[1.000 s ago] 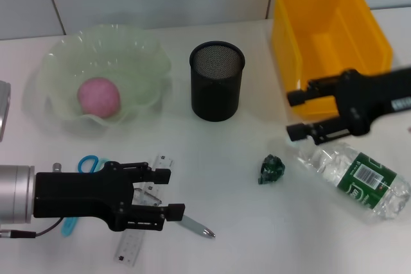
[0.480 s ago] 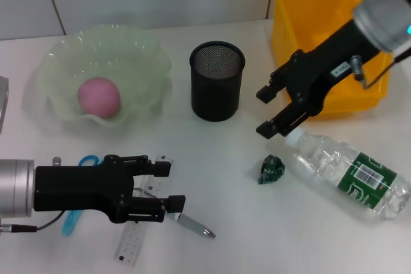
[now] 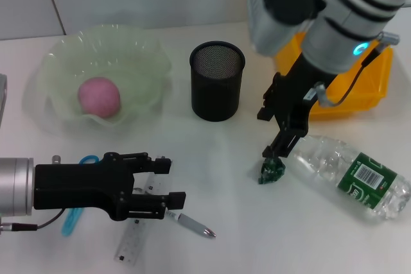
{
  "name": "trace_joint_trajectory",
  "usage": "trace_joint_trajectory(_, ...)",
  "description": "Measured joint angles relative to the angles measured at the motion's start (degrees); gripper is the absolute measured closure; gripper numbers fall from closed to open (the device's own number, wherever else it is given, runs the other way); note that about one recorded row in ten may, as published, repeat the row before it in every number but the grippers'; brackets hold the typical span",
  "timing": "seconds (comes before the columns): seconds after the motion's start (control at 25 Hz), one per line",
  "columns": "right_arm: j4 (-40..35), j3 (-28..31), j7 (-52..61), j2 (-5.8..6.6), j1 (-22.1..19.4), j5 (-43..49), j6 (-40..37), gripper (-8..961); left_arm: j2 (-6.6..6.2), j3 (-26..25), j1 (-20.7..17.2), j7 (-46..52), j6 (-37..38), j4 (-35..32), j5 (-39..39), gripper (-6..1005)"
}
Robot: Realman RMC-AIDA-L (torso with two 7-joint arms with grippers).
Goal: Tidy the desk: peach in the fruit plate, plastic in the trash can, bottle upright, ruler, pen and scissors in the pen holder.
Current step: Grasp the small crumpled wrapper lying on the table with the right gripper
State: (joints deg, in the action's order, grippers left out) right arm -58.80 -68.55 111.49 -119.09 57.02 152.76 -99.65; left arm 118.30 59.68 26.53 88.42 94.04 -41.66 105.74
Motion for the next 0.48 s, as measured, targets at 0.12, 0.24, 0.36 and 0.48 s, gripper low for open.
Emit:
trace_joint_trajectory(0.12, 2.1, -2.5, 0.2, -0.14, -0.3, -0.4, 2.7, 194, 0.0, 0.0, -0.1, 0.0, 0.0, 0.0, 0.0, 190)
trace_joint_trajectory(0.24, 5.1, -3.8, 0.2, -0.25, -0.4, -0.8, 4.8, 194, 0.0, -0.1, -0.2, 0.0, 0.0, 0.0, 0.0, 190)
trace_joint_trajectory(0.36, 7.4, -5.4, 0.2, -0.34, -0.5, -0.9, 6.7, 194, 0.0, -0.1, -0.4, 0.0, 0.0, 0.0, 0.0, 191)
trace_joint_trajectory(0.48, 9.1, -6.8, 0.3, -0.39, -0.7, -0.9, 8.5, 194, 0.0, -0.1, -0.4, 0.0, 0.0, 0.0, 0.0, 191)
